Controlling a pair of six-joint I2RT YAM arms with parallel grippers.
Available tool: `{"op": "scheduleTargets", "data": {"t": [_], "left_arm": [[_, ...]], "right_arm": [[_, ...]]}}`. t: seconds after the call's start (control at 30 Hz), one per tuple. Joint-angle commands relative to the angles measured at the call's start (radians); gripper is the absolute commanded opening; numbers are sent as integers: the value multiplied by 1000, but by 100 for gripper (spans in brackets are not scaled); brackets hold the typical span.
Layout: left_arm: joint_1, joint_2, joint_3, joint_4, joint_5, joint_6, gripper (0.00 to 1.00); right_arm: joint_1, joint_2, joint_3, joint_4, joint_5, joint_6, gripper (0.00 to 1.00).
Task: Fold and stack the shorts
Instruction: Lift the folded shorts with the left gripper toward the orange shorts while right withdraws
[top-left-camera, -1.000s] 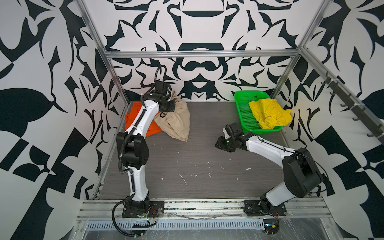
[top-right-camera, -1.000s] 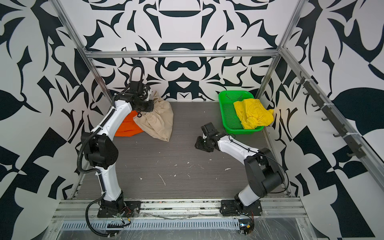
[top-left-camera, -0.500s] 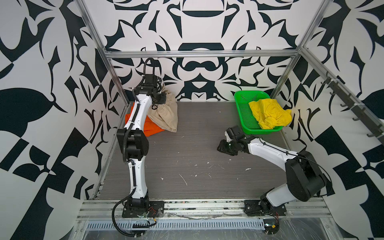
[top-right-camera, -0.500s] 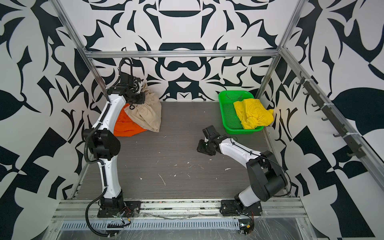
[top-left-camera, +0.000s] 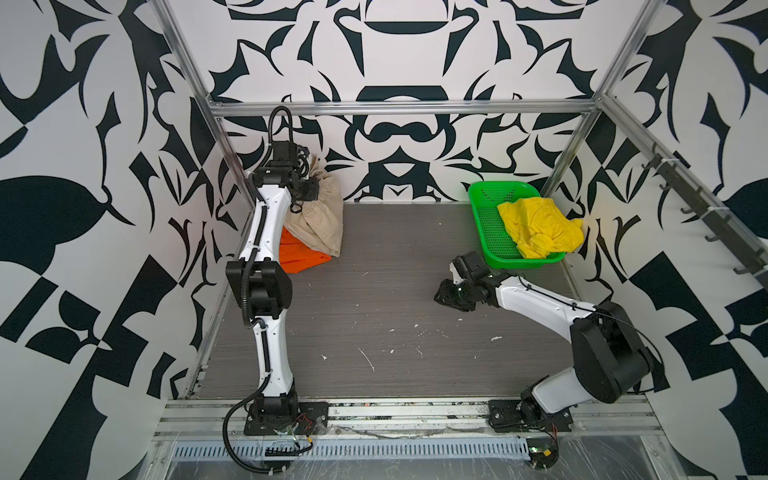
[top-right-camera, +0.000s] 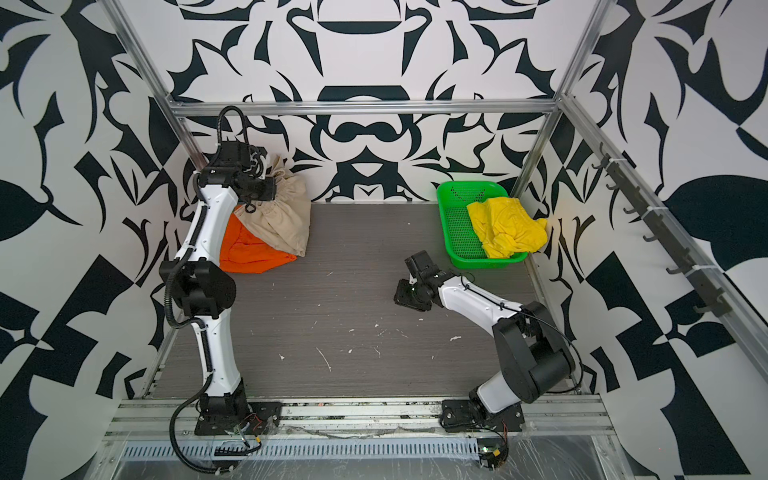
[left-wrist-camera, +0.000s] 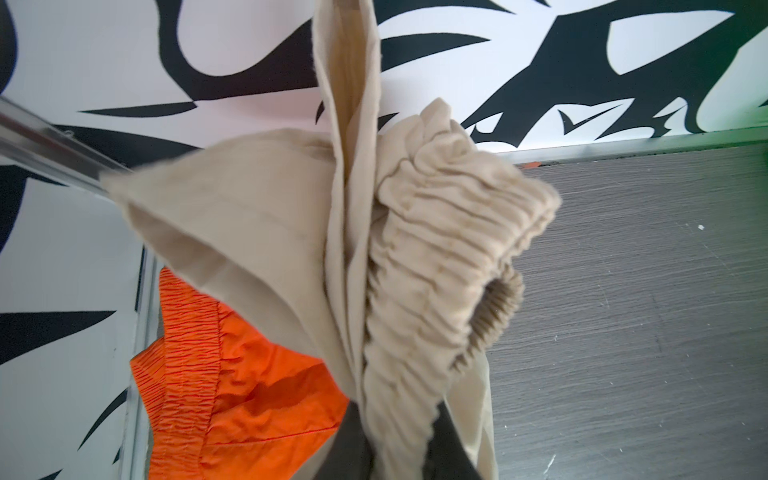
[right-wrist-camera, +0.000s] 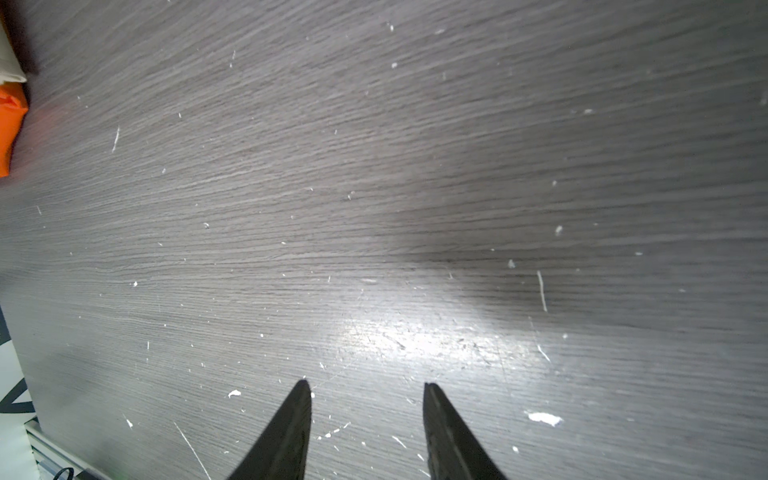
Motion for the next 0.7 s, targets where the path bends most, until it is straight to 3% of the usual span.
{"op": "scheduleTargets", "data": {"t": [0.0, 0.67], "left_arm": [[17, 3, 40, -23, 40, 8, 2], [159, 28, 9, -46, 146, -15, 4]], "right_arm": [[4, -11, 3, -14, 3, 10, 48], [5, -4, 3, -19, -3, 15, 48]]}}
